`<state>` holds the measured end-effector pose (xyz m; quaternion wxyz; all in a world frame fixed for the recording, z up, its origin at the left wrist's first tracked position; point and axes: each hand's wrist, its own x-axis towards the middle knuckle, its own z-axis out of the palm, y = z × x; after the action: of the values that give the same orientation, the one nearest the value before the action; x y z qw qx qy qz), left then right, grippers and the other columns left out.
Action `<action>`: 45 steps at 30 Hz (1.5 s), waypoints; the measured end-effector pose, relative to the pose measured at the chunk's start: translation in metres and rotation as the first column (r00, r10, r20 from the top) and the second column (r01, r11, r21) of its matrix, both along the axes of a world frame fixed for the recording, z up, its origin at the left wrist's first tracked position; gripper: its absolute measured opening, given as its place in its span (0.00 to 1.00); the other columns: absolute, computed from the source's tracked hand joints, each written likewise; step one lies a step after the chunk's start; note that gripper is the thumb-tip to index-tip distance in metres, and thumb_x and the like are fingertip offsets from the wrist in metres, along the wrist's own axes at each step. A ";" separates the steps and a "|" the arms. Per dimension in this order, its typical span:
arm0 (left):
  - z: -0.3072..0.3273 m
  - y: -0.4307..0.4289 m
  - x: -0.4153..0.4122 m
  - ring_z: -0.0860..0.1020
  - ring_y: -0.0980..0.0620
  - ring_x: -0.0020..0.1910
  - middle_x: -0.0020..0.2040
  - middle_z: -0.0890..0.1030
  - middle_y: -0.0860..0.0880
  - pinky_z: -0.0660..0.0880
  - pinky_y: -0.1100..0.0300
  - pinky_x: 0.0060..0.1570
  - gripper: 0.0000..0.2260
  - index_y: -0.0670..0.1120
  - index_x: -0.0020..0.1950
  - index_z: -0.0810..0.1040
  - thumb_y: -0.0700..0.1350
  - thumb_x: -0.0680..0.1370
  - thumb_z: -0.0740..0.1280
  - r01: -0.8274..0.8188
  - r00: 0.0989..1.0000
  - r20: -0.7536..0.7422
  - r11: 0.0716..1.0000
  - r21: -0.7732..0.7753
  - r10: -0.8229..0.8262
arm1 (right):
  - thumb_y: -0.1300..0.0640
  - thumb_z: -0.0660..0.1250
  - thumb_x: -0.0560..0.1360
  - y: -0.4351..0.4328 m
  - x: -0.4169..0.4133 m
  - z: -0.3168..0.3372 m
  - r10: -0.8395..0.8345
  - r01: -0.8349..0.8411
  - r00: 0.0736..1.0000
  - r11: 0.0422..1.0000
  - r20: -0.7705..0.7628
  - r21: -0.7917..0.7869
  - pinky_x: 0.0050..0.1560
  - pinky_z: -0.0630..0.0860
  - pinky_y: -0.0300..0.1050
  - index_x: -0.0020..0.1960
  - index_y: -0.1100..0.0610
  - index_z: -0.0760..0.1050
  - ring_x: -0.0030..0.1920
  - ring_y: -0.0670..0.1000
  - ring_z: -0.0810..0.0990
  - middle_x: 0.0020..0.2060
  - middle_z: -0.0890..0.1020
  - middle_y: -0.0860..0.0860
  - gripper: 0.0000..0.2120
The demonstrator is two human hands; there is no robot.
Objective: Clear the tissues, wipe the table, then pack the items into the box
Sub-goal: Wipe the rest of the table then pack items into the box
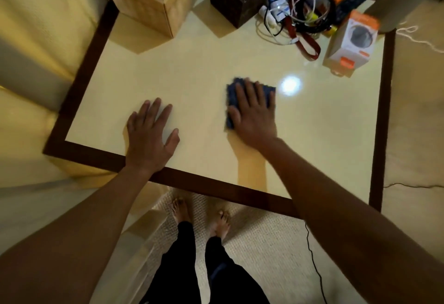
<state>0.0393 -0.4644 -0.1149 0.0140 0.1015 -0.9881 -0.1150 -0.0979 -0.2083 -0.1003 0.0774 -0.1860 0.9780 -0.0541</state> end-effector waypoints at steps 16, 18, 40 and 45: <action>-0.001 -0.001 0.001 0.53 0.44 0.83 0.84 0.57 0.46 0.51 0.41 0.79 0.30 0.50 0.82 0.61 0.60 0.82 0.55 0.011 1.000 -0.005 1.000 -0.013 -0.011 | 0.38 0.47 0.83 0.033 0.021 0.000 -0.150 0.150 0.989 0.989 -0.006 0.011 0.79 0.46 0.66 0.84 0.51 0.52 0.82 0.58 0.50 0.83 0.55 0.53 0.33; -0.001 -0.001 0.002 0.53 0.44 0.83 0.84 0.58 0.46 0.51 0.41 0.78 0.30 0.50 0.82 0.61 0.60 0.82 0.55 0.010 1.000 -0.007 1.000 -0.007 -0.010 | 0.38 0.49 0.83 0.024 0.086 0.004 0.061 -0.061 0.998 0.998 0.009 0.020 0.79 0.45 0.65 0.84 0.50 0.51 0.83 0.57 0.48 0.83 0.53 0.52 0.32; 0.001 0.003 0.005 0.54 0.45 0.83 0.84 0.59 0.47 0.51 0.42 0.79 0.29 0.50 0.82 0.63 0.59 0.82 0.55 0.001 1.000 -0.025 1.000 0.023 0.000 | 0.40 0.44 0.85 0.121 0.185 0.013 0.256 -0.263 0.961 0.963 0.104 0.056 0.79 0.50 0.66 0.84 0.50 0.49 0.83 0.54 0.44 0.84 0.49 0.51 0.30; -0.003 0.001 0.003 0.55 0.44 0.83 0.83 0.60 0.46 0.52 0.41 0.79 0.29 0.50 0.81 0.63 0.59 0.82 0.56 -0.001 0.999 -0.047 1.000 0.009 0.002 | 0.38 0.46 0.84 0.106 0.084 0.008 -0.097 0.097 0.995 0.994 0.016 0.041 0.80 0.46 0.63 0.84 0.49 0.51 0.83 0.55 0.49 0.83 0.53 0.51 0.31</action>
<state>0.0426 -0.4636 -0.1175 0.0368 0.0996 -0.9869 -0.1218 -0.0143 -0.1028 -0.0920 0.0872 -0.1361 0.9861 -0.0398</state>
